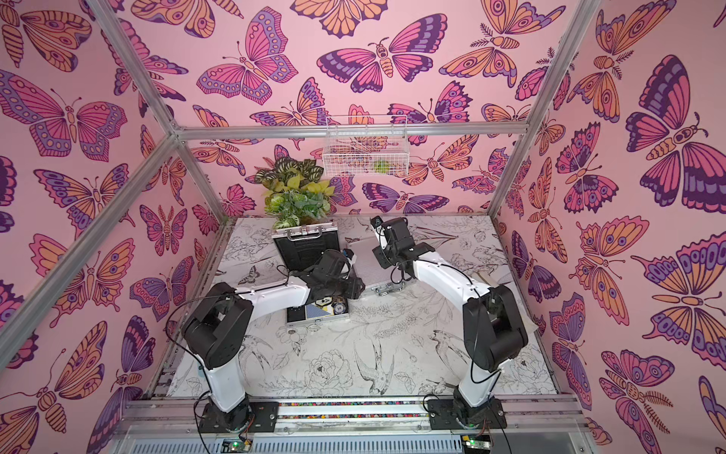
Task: Close the poker set cases
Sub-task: Move the poker set case to the center of the board.
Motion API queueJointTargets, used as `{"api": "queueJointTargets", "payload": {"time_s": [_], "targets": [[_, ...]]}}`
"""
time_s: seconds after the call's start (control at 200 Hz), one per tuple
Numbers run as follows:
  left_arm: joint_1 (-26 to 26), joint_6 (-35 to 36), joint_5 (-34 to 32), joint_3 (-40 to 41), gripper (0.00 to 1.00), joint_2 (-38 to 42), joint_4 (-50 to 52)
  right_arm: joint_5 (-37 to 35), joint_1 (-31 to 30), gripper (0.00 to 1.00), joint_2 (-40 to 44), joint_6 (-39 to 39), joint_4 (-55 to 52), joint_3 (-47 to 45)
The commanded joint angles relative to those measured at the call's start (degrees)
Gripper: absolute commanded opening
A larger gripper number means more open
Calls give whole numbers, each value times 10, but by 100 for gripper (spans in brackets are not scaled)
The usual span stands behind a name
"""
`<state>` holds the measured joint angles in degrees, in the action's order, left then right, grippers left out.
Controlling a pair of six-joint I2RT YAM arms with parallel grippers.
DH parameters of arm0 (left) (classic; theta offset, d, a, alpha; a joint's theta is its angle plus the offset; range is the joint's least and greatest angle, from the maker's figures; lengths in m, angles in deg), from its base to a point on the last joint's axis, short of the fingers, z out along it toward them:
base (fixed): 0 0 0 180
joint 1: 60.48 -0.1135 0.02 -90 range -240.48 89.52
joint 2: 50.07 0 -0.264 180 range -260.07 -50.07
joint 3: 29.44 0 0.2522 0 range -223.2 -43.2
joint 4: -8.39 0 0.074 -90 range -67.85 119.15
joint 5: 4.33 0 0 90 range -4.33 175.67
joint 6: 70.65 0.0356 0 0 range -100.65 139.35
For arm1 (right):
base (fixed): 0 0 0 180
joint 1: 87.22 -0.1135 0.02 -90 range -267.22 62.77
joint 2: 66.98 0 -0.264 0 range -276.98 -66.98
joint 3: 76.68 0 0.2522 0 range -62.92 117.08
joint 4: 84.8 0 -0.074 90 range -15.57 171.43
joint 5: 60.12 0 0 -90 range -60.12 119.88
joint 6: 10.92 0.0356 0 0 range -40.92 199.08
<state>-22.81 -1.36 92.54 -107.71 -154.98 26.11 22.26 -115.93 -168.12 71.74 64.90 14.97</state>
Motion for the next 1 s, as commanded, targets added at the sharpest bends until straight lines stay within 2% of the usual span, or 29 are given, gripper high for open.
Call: {"api": "queueJointTargets", "payload": {"time_s": [0.0, 0.16, 0.371, 0.431, 0.736, 0.861, 0.991], "targets": [[4, -1, -32, 25, 79, 54, 32, -2, -22, 60, -32, 39, -36, 39], [4, 4, -97, 68, 91, 126, 45, -1, -49, 61, -79, 45, -47, 77], [-6, 6, -174, 88, 95, 178, 90, 22, -61, 61, -142, 73, -53, 130], [-11, -4, -188, 98, 100, 190, 97, 24, -64, 61, -161, 77, -62, 149], [-58, -45, -212, 158, 100, 242, 103, -5, -76, 62, -233, 87, -79, 211], [-82, -54, -214, 178, 100, 255, 106, -36, -78, 62, -264, 94, -102, 243], [-108, -57, -211, 195, 100, 268, 106, -129, -76, 63, -301, 116, -139, 280]]}}
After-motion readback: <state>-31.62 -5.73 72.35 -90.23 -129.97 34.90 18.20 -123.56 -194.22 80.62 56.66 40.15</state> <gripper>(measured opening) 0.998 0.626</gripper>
